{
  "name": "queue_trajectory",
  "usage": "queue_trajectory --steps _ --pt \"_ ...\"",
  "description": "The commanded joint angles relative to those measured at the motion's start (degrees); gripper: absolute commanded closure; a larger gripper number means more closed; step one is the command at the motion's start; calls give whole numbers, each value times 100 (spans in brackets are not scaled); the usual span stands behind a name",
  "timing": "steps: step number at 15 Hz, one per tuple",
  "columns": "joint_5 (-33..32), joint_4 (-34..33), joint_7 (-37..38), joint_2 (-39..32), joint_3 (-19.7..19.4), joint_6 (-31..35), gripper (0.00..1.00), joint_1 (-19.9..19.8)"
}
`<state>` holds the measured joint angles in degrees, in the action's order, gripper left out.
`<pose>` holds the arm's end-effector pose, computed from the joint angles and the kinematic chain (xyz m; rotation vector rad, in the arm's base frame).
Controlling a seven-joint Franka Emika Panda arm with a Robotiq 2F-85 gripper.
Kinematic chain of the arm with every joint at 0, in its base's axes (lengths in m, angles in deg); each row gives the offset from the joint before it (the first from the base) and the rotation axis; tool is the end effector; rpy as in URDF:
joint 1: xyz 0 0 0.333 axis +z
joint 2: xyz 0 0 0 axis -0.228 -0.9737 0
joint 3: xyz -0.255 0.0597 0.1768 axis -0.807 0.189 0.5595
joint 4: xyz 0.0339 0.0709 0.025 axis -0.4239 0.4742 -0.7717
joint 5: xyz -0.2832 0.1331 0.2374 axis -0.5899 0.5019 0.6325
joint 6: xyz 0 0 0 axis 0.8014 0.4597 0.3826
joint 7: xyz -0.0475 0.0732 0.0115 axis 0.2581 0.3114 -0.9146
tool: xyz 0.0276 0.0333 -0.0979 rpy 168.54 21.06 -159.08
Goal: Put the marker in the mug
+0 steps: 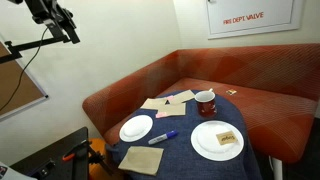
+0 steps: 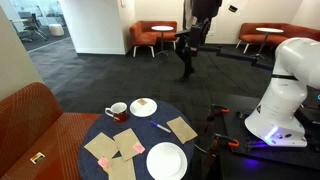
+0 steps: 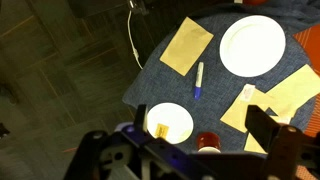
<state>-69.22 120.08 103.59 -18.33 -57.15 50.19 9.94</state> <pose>0.3516 0.0516 0.5049 2.9329 -0.3896 0.0598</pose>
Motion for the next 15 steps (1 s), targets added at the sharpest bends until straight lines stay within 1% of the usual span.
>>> queue_trajectory --steps 1,6,9,15 --pt "-42 -12 38 -13 -66 -16 0 80" --pt "-49 34 -18 -20 -83 43 0 97" --pt "-18 237 6 -117 -97 425 0 112" --pt "140 690 33 -591 -170 1223 0 158"
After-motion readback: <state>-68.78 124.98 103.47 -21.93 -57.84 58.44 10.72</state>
